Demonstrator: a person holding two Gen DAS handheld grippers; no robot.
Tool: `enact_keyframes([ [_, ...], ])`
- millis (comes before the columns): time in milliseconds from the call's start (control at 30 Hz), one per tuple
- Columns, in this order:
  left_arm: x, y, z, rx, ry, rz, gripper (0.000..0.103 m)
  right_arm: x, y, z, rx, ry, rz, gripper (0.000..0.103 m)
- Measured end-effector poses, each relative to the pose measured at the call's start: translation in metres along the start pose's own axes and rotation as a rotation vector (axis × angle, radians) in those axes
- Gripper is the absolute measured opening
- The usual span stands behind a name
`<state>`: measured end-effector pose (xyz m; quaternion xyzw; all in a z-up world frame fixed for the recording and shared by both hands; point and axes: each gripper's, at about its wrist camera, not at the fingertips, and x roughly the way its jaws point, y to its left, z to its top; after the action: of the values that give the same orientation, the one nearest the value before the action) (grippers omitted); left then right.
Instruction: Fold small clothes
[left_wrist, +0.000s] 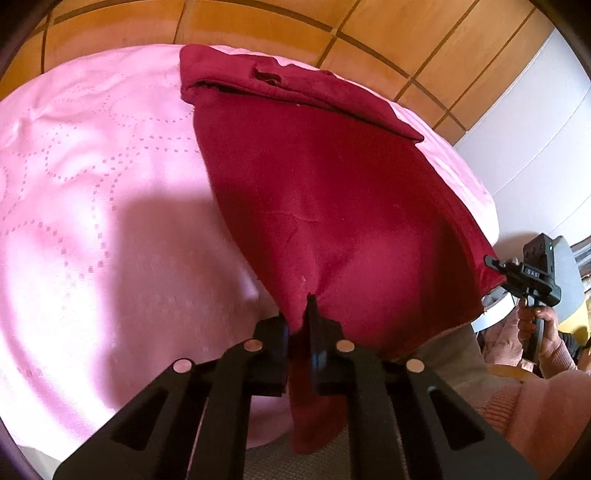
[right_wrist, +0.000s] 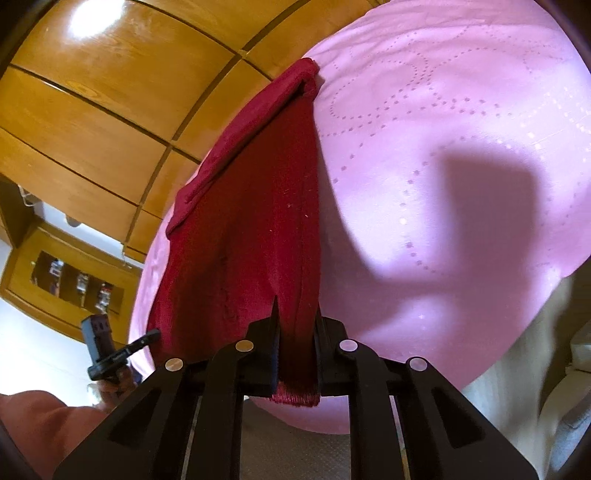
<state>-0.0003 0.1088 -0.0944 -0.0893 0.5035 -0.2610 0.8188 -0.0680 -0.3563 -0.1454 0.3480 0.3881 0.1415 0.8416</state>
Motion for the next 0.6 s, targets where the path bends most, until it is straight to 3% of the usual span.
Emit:
enact_keyframes([
  [167, -0.004, 0.013, -0.003, -0.039, -0.004, 0.009, 0.006, -0.012, -0.015, 0.0, 0.043, -0.071, -0.003, 0.008],
  [267, 0.003, 0.017, -0.005, -0.073, -0.003, -0.027, 0.008, -0.001, -0.027, -0.002, 0.08, -0.043, -0.011, 0.008],
  [333, 0.004, 0.016, -0.006, -0.066, -0.004, -0.045, 0.019, 0.007, -0.026, -0.002, 0.064, -0.022, -0.018, 0.008],
  [400, 0.001, 0.013, -0.008, -0.046, -0.006, -0.1, 0.061, 0.009, -0.021, 0.0, 0.036, -0.031, -0.028, 0.012],
  [467, -0.001, 0.004, -0.011, -0.005, -0.011, -0.125, 0.084, 0.006, -0.024, 0.002, 0.055, -0.051, 0.002, 0.023],
  [600, 0.006, -0.011, -0.017, 0.091, 0.009, -0.071, 0.086, 0.002, -0.028, 0.007, 0.062, -0.067, 0.023, 0.024],
])
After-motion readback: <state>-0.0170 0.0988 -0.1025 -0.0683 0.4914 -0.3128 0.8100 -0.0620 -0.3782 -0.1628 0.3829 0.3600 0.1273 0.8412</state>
